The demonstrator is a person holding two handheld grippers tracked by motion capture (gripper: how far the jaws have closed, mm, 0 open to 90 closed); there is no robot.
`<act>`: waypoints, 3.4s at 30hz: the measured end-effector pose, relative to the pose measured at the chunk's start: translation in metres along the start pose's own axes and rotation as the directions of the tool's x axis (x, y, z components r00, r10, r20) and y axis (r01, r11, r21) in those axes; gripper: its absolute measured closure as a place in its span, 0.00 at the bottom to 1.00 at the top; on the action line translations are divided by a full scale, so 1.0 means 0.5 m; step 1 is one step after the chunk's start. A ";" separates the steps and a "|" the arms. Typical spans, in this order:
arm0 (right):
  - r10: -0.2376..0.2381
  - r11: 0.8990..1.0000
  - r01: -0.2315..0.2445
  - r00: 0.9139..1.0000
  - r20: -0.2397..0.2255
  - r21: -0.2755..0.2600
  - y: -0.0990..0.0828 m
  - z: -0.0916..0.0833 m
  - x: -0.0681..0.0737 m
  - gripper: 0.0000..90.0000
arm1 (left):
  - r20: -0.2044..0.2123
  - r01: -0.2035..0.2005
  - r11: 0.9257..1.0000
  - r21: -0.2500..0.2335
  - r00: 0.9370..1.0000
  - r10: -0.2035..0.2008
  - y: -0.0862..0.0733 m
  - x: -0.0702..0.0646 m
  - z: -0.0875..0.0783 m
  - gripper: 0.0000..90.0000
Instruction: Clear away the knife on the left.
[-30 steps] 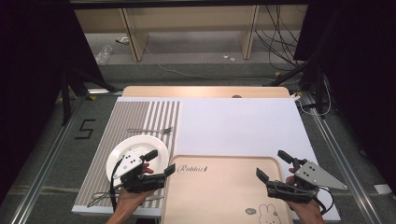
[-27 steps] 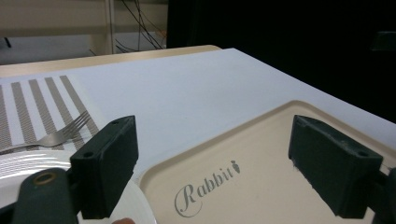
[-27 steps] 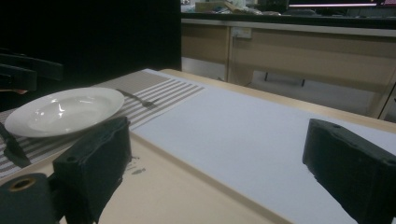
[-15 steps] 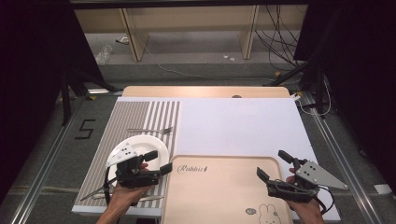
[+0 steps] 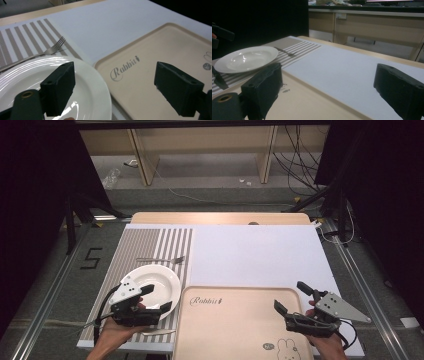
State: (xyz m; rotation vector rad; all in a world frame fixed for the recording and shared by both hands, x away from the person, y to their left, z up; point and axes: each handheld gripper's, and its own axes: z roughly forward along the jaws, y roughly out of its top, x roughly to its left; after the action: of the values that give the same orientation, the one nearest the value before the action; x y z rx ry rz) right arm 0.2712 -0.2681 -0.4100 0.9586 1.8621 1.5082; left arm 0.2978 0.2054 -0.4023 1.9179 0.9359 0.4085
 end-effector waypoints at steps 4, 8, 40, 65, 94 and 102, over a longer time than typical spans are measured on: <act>-0.001 1.000 0.001 1.000 -0.001 0.002 0.000 -0.001 0.001 0.10 | -0.019 -0.023 0.999 0.049 1.000 0.024 -0.004 0.014 -0.017 0.19; 0.001 1.000 -0.001 1.000 -0.002 -0.001 0.000 0.000 0.000 0.10 | -0.028 -0.038 0.995 0.096 0.999 0.040 -0.009 0.021 -0.029 0.19; 0.001 1.000 -0.001 1.000 0.001 0.017 -0.002 0.002 -0.002 0.11 | -0.075 -0.068 0.884 0.462 0.990 0.115 -0.096 0.100 -0.098 0.20; 0.000 1.000 0.000 1.000 0.003 0.016 -0.003 0.004 -0.003 0.13 | 0.011 -0.092 0.767 0.635 0.994 0.110 -0.140 0.137 -0.035 0.30; -0.012 1.000 0.012 1.000 -0.002 0.022 -0.004 0.004 -0.002 0.14 | 0.122 -0.222 0.630 0.745 0.972 0.199 -0.122 0.124 0.009 0.66; -0.017 1.000 0.017 1.000 -0.004 0.022 -0.004 0.005 -0.002 0.15 | 0.225 -0.358 0.518 0.777 0.926 0.303 -0.110 0.096 0.028 0.76</act>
State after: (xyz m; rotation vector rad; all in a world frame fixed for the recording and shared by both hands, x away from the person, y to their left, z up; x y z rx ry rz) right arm 0.2733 -0.2677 -0.4127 0.9476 1.8882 1.4835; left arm 0.3137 0.2483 -0.4613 2.9822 0.7535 0.1143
